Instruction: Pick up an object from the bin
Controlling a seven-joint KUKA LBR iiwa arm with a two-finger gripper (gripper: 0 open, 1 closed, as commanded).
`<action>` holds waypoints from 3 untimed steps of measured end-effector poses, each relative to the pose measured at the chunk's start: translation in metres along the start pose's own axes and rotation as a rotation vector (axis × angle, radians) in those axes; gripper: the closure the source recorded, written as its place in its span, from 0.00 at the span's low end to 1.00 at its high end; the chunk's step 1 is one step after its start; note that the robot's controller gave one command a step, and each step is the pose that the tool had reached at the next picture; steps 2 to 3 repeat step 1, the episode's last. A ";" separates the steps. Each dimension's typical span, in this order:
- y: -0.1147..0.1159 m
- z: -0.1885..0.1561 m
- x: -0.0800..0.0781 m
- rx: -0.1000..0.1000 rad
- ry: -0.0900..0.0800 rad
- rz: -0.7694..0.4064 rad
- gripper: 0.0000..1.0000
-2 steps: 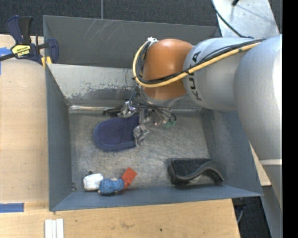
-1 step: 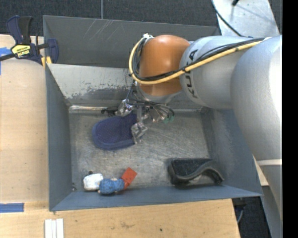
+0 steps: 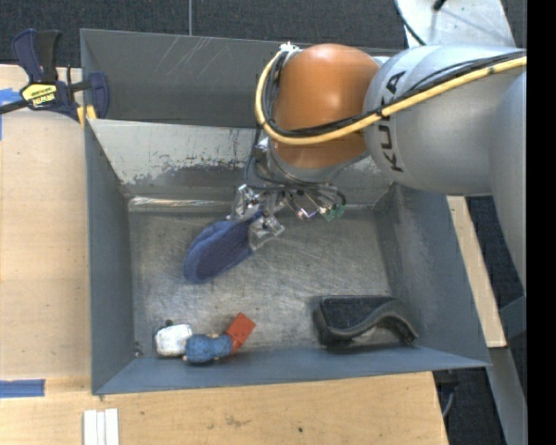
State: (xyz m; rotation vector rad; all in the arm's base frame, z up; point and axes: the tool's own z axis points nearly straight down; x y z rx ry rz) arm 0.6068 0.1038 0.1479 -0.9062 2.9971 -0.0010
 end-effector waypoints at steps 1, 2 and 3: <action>0.010 -0.071 -0.012 0.001 -0.002 0.014 1.00; 0.010 -0.071 -0.012 0.001 -0.002 0.014 1.00; 0.010 -0.071 -0.012 0.001 -0.002 0.014 1.00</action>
Offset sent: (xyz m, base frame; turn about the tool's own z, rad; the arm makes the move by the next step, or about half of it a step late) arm 0.0012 0.0145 0.0658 0.0144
